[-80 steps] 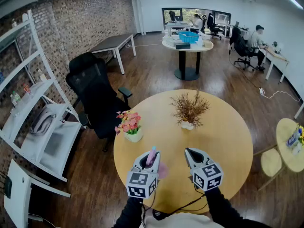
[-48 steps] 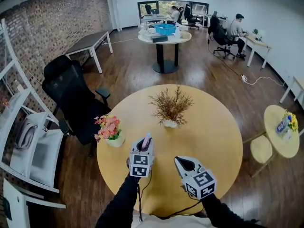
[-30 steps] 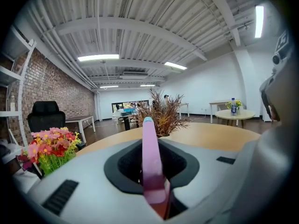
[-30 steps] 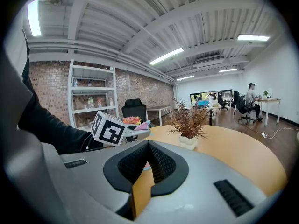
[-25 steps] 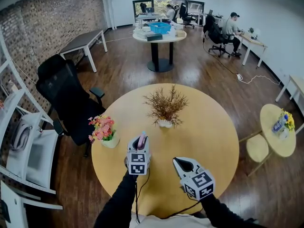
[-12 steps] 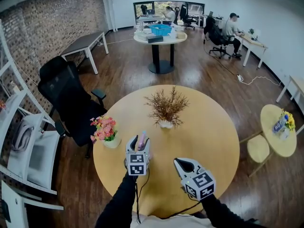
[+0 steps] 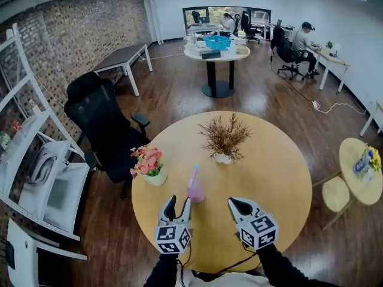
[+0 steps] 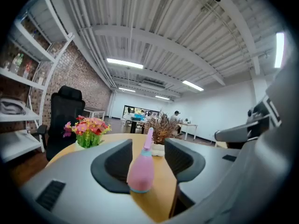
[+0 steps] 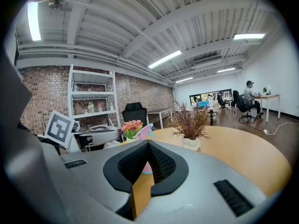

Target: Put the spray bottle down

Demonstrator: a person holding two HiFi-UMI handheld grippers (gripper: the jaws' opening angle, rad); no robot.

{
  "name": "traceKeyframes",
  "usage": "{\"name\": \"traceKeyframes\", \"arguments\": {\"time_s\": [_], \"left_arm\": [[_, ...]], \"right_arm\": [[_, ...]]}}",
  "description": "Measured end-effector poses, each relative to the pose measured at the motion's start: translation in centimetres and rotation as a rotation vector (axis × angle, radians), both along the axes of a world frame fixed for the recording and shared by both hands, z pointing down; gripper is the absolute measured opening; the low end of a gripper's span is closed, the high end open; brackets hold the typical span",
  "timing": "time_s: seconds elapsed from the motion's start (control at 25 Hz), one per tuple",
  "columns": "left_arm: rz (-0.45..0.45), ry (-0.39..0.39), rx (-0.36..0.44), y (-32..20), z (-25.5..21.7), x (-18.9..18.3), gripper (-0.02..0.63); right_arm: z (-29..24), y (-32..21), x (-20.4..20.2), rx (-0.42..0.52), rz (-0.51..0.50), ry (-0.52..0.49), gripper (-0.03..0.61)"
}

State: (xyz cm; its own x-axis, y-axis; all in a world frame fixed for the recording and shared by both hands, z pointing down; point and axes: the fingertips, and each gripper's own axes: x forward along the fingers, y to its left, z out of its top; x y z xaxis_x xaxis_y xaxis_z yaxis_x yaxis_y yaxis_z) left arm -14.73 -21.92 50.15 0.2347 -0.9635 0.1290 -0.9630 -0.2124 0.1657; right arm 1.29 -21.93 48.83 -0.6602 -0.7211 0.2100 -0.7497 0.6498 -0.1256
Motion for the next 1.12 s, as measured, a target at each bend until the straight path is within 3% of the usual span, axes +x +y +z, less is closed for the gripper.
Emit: {"name": "traceKeyframes", "arguments": {"time_s": [0.08, 0.2, 0.4, 1.12], "left_arm": [[0.033, 0.038, -0.006, 1.9, -0.9, 0.2, 0.16], [0.074, -0.006, -0.003, 3.9, -2.4, 0.8, -0.003], [0.106, -0.081, -0.008, 5.8, -4.7, 1.7, -0.009], [0.149, -0.106, -0.052, 6.3, -4.3, 4.6, -0.008]], "right_arm": [[-0.2, 0.2, -0.2, 0.003, 0.001, -0.012, -0.015], [-1.4, 0.2, -0.6, 0.027, 0.005, -0.045, -0.015], [-4.2, 1.1, -1.7, 0.08, -0.017, -0.083, -0.018], [-3.1, 2.3, -0.9, 0.061, -0.064, -0.048, -0.018]]}}
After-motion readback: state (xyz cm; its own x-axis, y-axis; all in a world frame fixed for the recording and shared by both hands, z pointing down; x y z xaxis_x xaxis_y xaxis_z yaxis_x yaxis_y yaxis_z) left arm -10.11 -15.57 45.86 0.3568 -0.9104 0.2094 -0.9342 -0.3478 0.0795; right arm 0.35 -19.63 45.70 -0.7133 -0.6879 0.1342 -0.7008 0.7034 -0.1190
